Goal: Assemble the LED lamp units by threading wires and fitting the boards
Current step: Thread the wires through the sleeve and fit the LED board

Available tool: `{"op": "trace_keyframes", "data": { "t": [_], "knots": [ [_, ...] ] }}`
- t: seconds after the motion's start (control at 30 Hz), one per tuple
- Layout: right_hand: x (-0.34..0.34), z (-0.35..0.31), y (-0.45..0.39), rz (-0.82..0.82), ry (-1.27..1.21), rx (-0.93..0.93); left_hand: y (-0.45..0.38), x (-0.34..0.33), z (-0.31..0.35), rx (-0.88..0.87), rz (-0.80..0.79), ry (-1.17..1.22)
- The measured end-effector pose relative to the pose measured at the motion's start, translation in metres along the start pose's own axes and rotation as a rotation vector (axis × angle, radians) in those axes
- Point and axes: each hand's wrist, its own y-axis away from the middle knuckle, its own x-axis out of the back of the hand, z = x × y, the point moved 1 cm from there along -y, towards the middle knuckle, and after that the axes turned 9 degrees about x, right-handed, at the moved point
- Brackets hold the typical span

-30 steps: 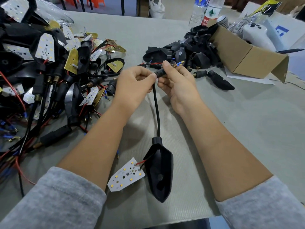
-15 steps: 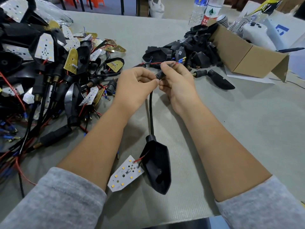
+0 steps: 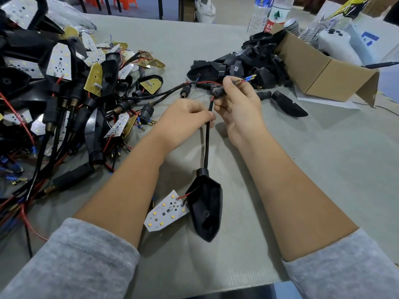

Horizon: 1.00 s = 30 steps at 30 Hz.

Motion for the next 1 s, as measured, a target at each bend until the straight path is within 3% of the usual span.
{"op": "trace_keyframes", "data": {
  "t": [0.57,0.73,1.0],
  "knots": [
    [0.0044,0.0022,-0.0061,-0.037,0.149,0.013,0.0003,-0.0005,-0.0004,-0.033,0.065,0.03],
    [0.0001,0.0069,-0.0015,-0.152,0.31,0.089,0.0001,0.0008,-0.0007,-0.047,0.11,0.018],
    [0.0022,0.0037,-0.0037,-0.104,0.146,0.02,0.0016,0.0026,0.0013,-0.011,0.071,0.075]
  ]
}}
